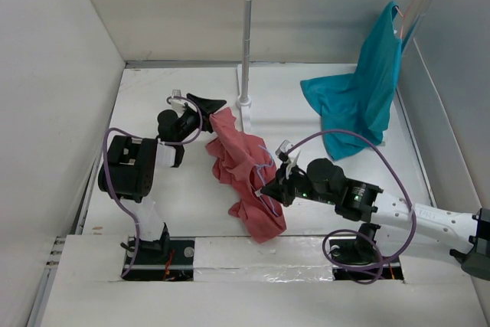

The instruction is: Place the t-shirt on the hanger

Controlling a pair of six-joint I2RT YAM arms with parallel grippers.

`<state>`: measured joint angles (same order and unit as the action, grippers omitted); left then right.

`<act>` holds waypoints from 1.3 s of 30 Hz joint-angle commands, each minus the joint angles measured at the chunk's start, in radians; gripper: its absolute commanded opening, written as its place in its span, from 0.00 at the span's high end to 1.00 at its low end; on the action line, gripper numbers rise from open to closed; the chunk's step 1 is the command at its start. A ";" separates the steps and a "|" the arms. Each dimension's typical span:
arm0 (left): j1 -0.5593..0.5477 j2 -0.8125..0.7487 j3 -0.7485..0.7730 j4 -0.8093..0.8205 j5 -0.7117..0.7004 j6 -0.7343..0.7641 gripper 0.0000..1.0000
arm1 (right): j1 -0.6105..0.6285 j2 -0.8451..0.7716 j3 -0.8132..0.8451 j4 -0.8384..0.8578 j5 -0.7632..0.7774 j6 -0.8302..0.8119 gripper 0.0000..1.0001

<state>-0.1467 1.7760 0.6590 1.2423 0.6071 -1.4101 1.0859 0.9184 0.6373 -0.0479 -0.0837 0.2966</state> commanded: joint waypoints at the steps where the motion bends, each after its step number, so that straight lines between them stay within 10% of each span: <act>1: -0.004 -0.001 0.025 0.124 0.060 -0.006 0.43 | -0.004 -0.010 0.021 0.060 -0.010 -0.019 1.00; 4: 0.005 0.014 0.001 0.183 0.068 -0.032 1.00 | -0.004 -0.023 0.015 0.075 0.009 -0.016 1.00; 17: 0.162 0.000 -0.026 0.192 -0.039 -0.034 1.00 | -0.004 -0.101 0.016 -0.078 0.076 0.028 1.00; 39: 0.219 -0.360 0.155 -0.412 -0.282 0.297 1.00 | -0.004 -0.242 0.329 -0.466 0.205 0.085 1.00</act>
<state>0.0650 1.4689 0.7589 0.8413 0.3649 -1.1431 1.0859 0.7029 0.8379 -0.4519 0.0971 0.3836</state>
